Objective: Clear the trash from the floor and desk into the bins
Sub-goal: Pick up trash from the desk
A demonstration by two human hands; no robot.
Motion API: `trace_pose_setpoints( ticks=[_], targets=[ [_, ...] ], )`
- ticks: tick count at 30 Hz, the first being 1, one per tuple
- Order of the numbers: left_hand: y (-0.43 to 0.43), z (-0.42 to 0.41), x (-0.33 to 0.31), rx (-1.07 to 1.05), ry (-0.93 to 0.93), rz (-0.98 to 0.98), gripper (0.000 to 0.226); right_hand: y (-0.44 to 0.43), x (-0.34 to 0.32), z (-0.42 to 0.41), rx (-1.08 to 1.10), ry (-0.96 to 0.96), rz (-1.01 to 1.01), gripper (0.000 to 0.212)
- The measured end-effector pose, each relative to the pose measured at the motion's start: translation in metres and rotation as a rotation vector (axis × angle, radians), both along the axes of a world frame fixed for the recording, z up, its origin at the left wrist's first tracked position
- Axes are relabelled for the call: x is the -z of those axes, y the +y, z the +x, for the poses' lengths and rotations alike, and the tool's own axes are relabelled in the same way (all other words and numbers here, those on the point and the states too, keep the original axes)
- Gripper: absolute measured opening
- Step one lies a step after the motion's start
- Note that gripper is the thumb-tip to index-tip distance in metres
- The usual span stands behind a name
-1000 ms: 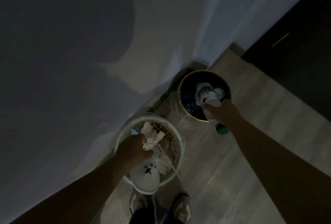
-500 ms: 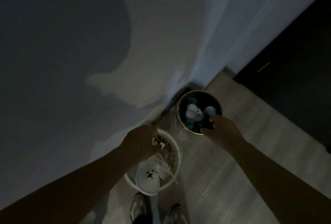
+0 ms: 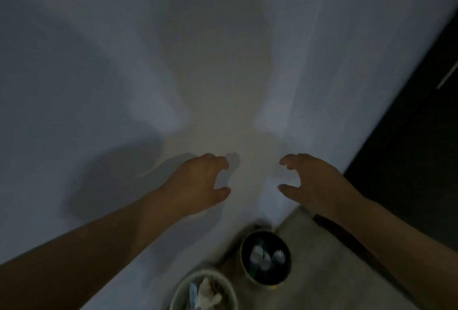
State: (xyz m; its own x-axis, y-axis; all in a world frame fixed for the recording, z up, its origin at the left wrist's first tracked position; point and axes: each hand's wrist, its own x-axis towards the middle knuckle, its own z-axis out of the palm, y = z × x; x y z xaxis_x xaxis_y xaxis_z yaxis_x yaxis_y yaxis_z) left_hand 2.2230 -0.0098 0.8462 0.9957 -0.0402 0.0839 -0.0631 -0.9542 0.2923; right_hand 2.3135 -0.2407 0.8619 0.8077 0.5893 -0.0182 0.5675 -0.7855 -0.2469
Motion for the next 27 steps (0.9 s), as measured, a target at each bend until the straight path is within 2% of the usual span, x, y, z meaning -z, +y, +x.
trace_pose_setpoints(
  ticks=[6, 11, 18, 27],
  targets=[
    [-0.008, -0.065, -0.153, -0.122, -0.29, 0.114, 0.052, 0.003, -0.15, -0.035, -0.208, -0.283, 0.184, 0.046],
    [-0.007, -0.135, -0.23, -0.279, -0.441, 0.213, 0.047, 0.024, -0.231, -0.077, -0.393, -0.419, 0.321, 0.045],
    [0.001, -0.234, -0.292, -0.476, -0.532, 0.322, 0.046, 0.076, -0.285, -0.144, -0.628, -0.477, 0.407, 0.044],
    [0.021, -0.429, -0.317, -0.848, -0.463, 0.532, 0.05, 0.169, -0.32, -0.301, -1.003, -0.491, 0.45, 0.049]
  ],
)
